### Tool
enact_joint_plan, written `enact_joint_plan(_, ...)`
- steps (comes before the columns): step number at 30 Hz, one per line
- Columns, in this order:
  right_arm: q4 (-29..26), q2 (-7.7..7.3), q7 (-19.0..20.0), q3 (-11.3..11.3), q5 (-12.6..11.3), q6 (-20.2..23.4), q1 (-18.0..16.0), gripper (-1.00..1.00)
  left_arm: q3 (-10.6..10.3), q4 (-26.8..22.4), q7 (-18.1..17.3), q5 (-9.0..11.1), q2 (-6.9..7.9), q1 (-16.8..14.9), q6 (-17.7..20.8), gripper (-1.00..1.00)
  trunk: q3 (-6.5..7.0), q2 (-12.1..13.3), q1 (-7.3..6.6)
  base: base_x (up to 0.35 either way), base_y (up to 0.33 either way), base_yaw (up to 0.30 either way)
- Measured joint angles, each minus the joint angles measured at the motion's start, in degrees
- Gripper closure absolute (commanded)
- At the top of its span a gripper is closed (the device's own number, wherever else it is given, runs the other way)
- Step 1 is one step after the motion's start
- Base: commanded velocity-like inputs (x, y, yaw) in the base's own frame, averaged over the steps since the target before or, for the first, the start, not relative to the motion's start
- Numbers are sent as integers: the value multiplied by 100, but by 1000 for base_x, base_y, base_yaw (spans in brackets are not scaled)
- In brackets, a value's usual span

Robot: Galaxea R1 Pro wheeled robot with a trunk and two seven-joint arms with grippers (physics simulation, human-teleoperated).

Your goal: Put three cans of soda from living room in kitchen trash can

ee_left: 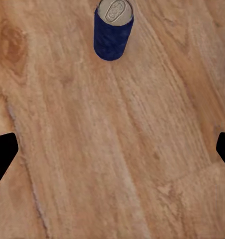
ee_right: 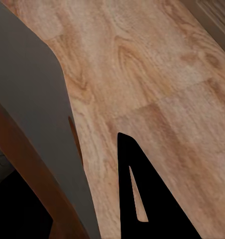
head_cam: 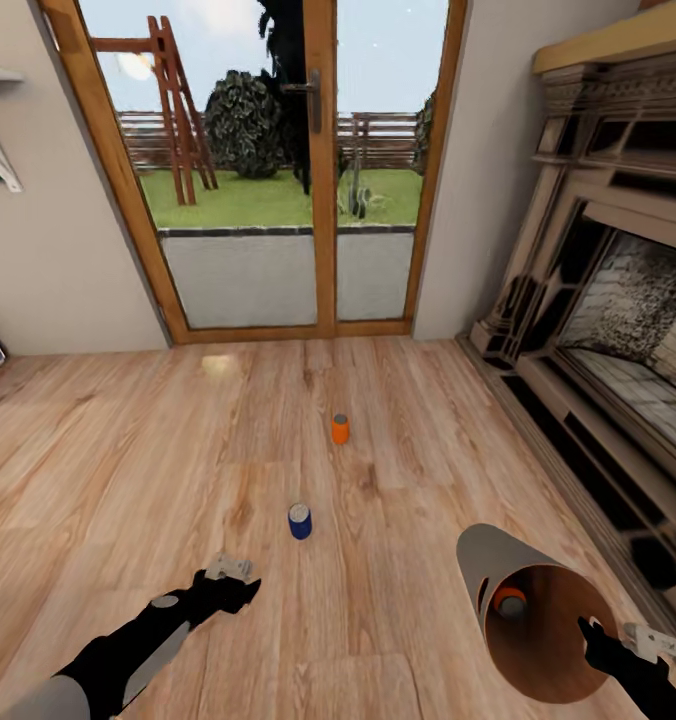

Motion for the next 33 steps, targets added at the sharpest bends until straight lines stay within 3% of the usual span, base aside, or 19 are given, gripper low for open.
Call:
enact_joint_plan(2,5,1,-1,4,10,-1,1,100,9,-60,-39,15,-18,-281,432,-100,0,0,0,315,0,0)
enact_joint_plan(3,6,0,0,1,2,-2,0,100,30,-98,-87,75,-93,-670,1291,-100,-2,0,1,298,0,0)
enact_joint_plan(4,7,0,-1,2,5,-2,0,100,41,-101,-98,103,-120,-1151,1519,-100,0,0,0,290,0,0)
enact_joint_plan(5,7,-1,0,1,3,-2,0,100,42,-98,-101,143,-143,-1176,1710,-100,-1,0,1,286,0,0)
enact_joint_plan(8,9,-1,-1,3,8,-2,0,100,56,7,-52,363,-281,-1838,2472,-100,0,0,0,303,0,0)
enact_joint_plan(10,9,0,1,3,10,-2,0,100,60,265,-38,414,-410,-2121,2665,-100,0,0,0,314,0,0)
enact_joint_plan(13,9,1,5,2,12,-2,0,100,58,648,-61,447,-586,-2363,2771,-100,-1,0,0,318,0,0)
enact_joint_plan(15,9,2,7,2,14,-2,0,100,50,1140,-78,475,-888,-2582,2842,-100,-1,0,0,321,0,0)
enact_joint_plan(17,9,2,8,2,14,-2,0,100,49,1301,-80,478,-994,-2638,2859,-100,-1,0,0,322,0,0)
enact_joint_plan(26,9,2,9,2,14,-2,0,100,51,1599,-58,483,-1226,-2697,2950,-100,-1,0,0,322,0,0)
enact_joint_plan(33,9,2,9,2,14,-2,0,100,50,1820,-47,486,-1269,-2698,2949,-100,-1,0,0,322,0,0)
